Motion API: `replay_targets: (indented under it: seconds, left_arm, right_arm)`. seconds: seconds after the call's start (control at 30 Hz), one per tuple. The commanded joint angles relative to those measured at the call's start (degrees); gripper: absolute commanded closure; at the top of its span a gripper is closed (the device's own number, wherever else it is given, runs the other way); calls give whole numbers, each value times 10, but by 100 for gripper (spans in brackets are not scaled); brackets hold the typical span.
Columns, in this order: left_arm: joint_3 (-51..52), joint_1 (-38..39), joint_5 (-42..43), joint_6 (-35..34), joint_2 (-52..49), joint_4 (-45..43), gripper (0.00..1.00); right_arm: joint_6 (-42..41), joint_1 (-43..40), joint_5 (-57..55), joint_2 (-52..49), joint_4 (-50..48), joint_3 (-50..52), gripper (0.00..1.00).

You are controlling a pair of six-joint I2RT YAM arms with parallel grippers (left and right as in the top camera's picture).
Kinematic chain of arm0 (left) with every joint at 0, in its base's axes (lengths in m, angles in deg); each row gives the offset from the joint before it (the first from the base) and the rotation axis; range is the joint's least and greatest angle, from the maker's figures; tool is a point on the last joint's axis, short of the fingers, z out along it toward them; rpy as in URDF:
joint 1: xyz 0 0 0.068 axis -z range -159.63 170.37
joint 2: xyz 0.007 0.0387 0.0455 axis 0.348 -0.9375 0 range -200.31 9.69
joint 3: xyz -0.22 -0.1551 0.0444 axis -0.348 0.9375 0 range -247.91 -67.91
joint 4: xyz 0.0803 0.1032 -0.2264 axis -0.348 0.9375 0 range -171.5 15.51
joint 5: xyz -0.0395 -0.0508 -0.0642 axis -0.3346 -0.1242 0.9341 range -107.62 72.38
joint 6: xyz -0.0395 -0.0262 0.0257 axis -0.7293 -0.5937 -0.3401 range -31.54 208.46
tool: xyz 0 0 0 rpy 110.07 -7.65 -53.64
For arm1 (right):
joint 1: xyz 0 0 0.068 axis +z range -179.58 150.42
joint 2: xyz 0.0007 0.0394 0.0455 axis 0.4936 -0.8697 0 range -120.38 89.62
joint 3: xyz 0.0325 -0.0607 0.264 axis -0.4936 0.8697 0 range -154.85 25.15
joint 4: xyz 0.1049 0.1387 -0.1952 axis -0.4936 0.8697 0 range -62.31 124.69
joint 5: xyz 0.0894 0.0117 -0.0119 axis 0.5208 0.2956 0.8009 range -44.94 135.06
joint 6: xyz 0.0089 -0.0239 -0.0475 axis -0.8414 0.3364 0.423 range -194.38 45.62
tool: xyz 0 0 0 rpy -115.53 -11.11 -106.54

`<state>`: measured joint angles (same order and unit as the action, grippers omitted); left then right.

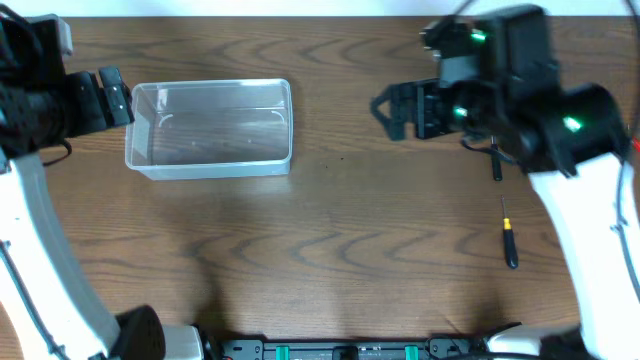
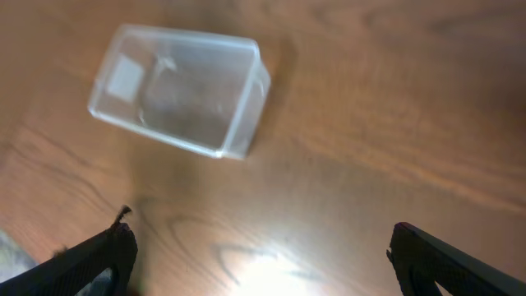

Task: Pack container
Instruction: 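Raise both arms and move the right gripper toward the clear container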

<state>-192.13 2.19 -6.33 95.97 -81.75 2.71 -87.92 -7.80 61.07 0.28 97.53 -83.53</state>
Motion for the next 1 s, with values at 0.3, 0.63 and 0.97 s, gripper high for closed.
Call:
replay_targets:
  seconds: [0.3,0.63,0.97]
  left_arm:
    - [2,-6,-19,7,-77,22,2]
    - [2,-15,-19,6,-103,17,2]
    - [2,-15,-18,-14,-103,28,2]
  right_arm:
    - [-32,43,22,-155,-6,-40,1]
    - [-72,105,-51,-292,39,-225,1]
    - [-60,138,-107,-366,43,-245,1]
